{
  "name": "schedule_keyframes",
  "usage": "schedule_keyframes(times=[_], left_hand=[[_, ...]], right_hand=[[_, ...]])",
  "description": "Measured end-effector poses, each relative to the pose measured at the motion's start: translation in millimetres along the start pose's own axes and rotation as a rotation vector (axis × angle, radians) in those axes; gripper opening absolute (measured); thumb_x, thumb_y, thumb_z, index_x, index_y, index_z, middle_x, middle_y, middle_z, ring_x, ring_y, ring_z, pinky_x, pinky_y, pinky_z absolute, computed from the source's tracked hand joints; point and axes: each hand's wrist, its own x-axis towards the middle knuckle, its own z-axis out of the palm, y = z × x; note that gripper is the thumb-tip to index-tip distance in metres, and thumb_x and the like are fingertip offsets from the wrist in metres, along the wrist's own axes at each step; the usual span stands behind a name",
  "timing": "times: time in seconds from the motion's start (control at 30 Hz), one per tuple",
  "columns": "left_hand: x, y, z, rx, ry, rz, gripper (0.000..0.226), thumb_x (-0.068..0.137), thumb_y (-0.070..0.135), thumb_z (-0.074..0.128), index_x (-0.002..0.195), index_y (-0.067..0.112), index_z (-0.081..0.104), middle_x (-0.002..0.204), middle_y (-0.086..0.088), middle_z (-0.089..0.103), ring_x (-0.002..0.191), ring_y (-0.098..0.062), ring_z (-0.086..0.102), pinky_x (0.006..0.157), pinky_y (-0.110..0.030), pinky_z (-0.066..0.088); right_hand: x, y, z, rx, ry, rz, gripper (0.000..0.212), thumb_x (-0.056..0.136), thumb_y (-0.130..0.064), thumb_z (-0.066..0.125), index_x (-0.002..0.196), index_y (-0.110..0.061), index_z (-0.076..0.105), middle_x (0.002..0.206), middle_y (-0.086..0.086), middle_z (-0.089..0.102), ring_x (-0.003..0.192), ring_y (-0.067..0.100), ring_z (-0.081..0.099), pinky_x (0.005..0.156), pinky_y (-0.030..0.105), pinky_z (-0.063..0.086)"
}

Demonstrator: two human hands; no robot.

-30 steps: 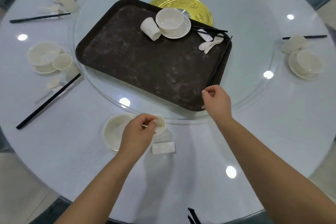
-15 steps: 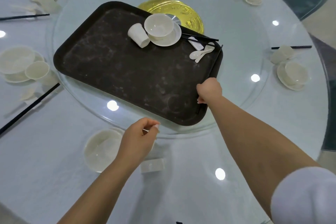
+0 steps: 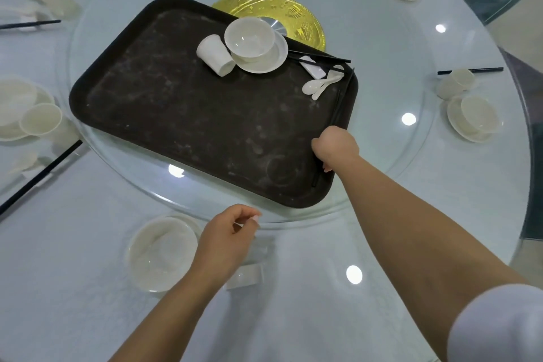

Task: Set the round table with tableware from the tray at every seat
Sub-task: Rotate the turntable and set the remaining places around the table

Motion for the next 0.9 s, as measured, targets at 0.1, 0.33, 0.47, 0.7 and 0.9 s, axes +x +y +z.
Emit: schedule_keyframes(times=[0.1,0.33,0.47,0.7,0.9], left_hand=[[-1,-2,0,0.010,-0.003,-0.001,0.011,0.096,0.033,0.057,0.090,0.042,0.059,0.093,0.018,0.064,0.089,-0.009,0.064,0.079,-0.021,0.053],[-9,-9,-4,0.007,-0.014,-0.011,0.012,0.095,0.033,0.057,0.087,0.042,0.060,0.090,0.018,0.066,0.086,-0.008,0.065,0.074,-0.017,0.052],[-17,-11,-6,-0.011,-0.015,-0.004,0.014,0.094,0.030,0.058,0.087,0.041,0.064,0.085,0.017,0.068,0.082,-0.004,0.066,0.070,-0.015,0.050],[-32,-14,-9,-0.110,-0.044,-0.027,0.011,0.096,0.029,0.057,0.091,0.032,0.067,0.092,0.008,0.070,0.075,0.000,0.068,0.068,-0.015,0.051],[-43,5,4,-0.329,-0.130,-0.234,0.023,0.101,0.042,0.045,0.112,0.028,0.060,0.104,0.007,0.068,0.086,-0.013,0.071,0.066,-0.022,0.054]], right_hand=[[1,-1,-1,-0.012,-0.041,0.024,0.028,0.093,-0.024,0.044,0.074,-0.008,0.056,0.063,0.009,0.066,0.062,0.026,0.066,0.055,0.029,0.044],[-8,2,2,0.053,-0.106,0.056,0.023,0.089,-0.028,0.052,0.078,-0.008,0.059,0.049,0.006,0.066,0.059,0.024,0.071,0.077,0.037,0.058],[-13,10,2,0.197,-0.136,0.091,0.025,0.089,-0.024,0.053,0.077,-0.004,0.059,0.052,0.009,0.068,0.049,0.021,0.068,0.069,0.032,0.059],[-57,30,11,0.368,-0.075,-0.054,0.040,0.090,-0.024,0.050,0.054,-0.008,0.057,0.048,0.005,0.066,0.039,0.014,0.060,0.044,0.021,0.041],[-123,27,19,0.555,-0.160,-0.230,0.035,0.091,-0.020,0.056,0.057,-0.012,0.050,0.049,0.005,0.064,0.038,0.015,0.056,0.036,0.018,0.037]])
